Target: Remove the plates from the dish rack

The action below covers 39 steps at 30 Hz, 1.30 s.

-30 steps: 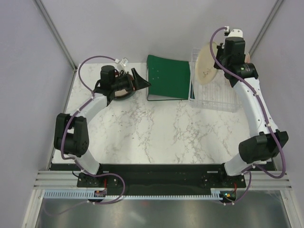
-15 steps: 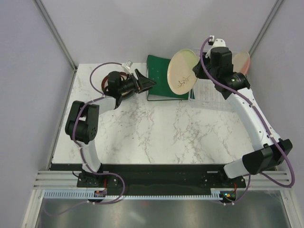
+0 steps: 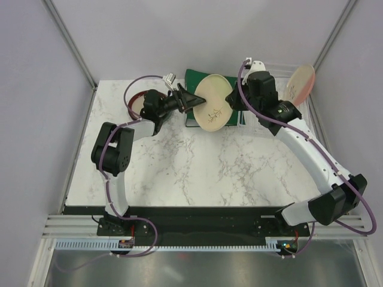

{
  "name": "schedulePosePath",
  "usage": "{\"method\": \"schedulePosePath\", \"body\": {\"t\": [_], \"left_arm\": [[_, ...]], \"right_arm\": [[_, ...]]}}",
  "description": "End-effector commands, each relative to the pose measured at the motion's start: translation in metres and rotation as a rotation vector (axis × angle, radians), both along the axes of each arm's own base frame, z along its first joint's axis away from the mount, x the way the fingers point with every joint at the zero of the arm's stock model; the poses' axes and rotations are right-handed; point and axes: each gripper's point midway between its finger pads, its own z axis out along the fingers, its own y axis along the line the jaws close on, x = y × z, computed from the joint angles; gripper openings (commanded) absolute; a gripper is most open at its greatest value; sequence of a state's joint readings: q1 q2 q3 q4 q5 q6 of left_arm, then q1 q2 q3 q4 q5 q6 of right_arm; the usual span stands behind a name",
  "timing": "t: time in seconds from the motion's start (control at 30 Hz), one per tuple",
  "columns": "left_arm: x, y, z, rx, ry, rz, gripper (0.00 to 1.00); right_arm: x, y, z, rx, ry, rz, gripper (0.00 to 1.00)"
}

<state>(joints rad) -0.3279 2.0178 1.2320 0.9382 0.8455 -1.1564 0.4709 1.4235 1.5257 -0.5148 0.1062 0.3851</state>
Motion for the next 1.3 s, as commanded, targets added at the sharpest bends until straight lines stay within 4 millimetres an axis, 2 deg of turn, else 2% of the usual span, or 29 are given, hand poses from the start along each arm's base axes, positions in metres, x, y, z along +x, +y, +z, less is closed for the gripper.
{"method": "schedulePosePath", "body": {"t": [0.0,0.07,0.1,0.17,0.33,0.43,0.47,0.53,0.57,0.6,0.63,0.67,0.7,0.77,0.8,0.83,0.87,0.9,0.93,1.0,1.1,1.27], "left_arm": [[-0.002,-0.008,0.028,-0.056,-0.071,-0.034,0.77],[-0.003,-0.011,0.028,-0.057,-0.072,-0.052,0.53],[-0.006,-0.013,0.027,-0.054,-0.067,-0.069,0.26],[-0.007,-0.014,0.025,-0.055,-0.054,-0.076,0.02],[-0.017,-0.014,0.019,-0.041,-0.051,-0.103,0.02],[-0.026,-0.012,0.017,-0.045,-0.054,-0.119,0.02],[-0.030,-0.011,0.022,-0.048,-0.060,-0.126,0.02],[-0.036,-0.008,0.019,-0.040,-0.060,-0.126,0.02],[-0.041,-0.005,0.027,-0.040,-0.080,-0.125,0.02],[-0.044,-0.004,0.024,-0.022,-0.077,-0.124,0.02],[-0.048,-0.003,0.020,-0.004,-0.068,-0.127,0.02],[-0.053,0.000,0.025,0.011,-0.080,-0.127,0.02],[-0.055,0.002,0.018,0.049,-0.083,-0.119,0.02],[-0.059,0.005,0.008,0.095,-0.066,-0.104,0.02],[-0.063,0.008,0.014,0.117,-0.114,-0.094,0.02],[-0.065,0.010,0.003,0.152,-0.064,-0.087,0.02],[-0.065,0.013,0.003,0.169,-0.069,-0.077,0.02],[-0.069,0.015,0.006,0.190,-0.102,-0.070,0.02],[-0.070,0.020,-0.003,0.218,-0.062,-0.055,0.02],[-0.077,0.028,-0.005,0.226,-0.063,-0.041,0.02],[-0.083,0.041,-0.020,0.264,-0.033,-0.019,0.02],[-0.092,0.062,-0.031,0.298,-0.004,0.028,0.02]], "right_arm": [[0.001,0.012,0.071,0.171,-0.210,0.003,0.00],[0.000,0.014,0.069,0.169,-0.207,0.006,0.00],[0.000,0.014,0.068,0.169,-0.207,0.005,0.00],[0.001,0.013,0.065,0.165,-0.203,0.001,0.00],[0.000,0.017,0.055,0.166,-0.182,0.011,0.00],[0.000,0.021,0.041,0.160,-0.149,0.024,0.01],[0.001,0.021,0.036,0.157,-0.138,0.024,0.04],[0.001,0.021,0.026,0.151,-0.118,0.024,0.23],[0.000,0.021,0.024,0.148,-0.114,0.024,0.23],[0.000,0.020,0.021,0.144,-0.111,0.021,0.25],[0.000,0.020,0.017,0.137,-0.102,0.020,0.34],[0.000,0.019,0.014,0.132,-0.099,0.019,0.37],[0.000,0.020,0.012,0.131,-0.095,0.020,0.37],[0.001,0.020,0.007,0.123,-0.085,0.021,0.48],[0.001,0.021,0.004,0.121,-0.079,0.023,0.50],[0.002,0.022,0.002,0.119,-0.074,0.026,0.50],[0.003,0.022,0.000,0.119,-0.069,0.025,0.51],[0.003,0.024,-0.002,0.119,-0.064,0.029,0.56],[0.004,0.025,-0.006,0.116,-0.057,0.030,0.56],[0.004,0.026,-0.009,0.112,-0.050,0.037,0.57],[0.006,0.026,-0.016,0.103,-0.037,0.034,0.58],[0.009,0.026,-0.021,0.092,-0.033,0.027,0.63]]}}
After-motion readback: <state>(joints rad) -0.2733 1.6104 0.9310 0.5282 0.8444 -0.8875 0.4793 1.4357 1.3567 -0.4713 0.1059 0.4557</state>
